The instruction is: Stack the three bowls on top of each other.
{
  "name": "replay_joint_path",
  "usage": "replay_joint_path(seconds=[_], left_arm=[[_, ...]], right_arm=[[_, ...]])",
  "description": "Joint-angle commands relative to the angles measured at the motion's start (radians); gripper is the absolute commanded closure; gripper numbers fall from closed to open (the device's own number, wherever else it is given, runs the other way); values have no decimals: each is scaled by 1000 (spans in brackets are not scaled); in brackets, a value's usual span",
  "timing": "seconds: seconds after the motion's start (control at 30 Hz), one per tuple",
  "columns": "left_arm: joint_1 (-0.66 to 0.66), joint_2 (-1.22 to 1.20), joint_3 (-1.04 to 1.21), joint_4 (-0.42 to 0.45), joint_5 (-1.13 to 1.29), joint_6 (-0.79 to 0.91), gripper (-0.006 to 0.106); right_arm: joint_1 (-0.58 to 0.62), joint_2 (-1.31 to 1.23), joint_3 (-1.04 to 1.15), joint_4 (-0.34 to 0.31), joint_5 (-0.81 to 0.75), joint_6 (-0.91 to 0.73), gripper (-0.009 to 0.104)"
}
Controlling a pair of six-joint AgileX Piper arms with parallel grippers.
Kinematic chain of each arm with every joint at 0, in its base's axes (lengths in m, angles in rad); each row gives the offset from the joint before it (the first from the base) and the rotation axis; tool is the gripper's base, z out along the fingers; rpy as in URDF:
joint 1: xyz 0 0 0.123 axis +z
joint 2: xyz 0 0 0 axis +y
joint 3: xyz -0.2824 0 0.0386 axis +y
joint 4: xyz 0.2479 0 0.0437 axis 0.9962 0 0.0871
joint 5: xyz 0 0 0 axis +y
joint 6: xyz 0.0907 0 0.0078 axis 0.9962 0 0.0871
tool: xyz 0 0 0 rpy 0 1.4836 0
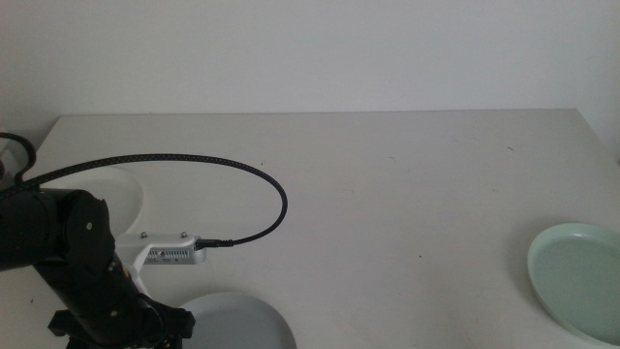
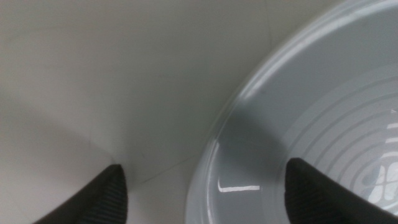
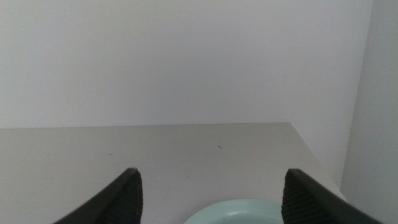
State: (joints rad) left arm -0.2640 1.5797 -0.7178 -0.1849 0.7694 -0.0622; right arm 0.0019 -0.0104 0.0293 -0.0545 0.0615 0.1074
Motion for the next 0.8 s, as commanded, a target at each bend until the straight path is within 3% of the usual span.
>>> replay_joint_path(seconds=[0.0,0.2,0.5,0.77], left_arm=[[-8,-24,-22,-19,-4,0,25],[-8,-23,-22,-19,-3,0,59],[-8,-23,-22,-17,1,0,97],[-8,-61,-31,-20,16,0,100]], right_arm=[[-8,-27,-8,-10,-79,-6,38],[-8,-27,-8,-10,-79,-6,38],[-8,-27,-8,-10,-79,-6,38],[-8,-27,-8,-10,-79,-6,38]])
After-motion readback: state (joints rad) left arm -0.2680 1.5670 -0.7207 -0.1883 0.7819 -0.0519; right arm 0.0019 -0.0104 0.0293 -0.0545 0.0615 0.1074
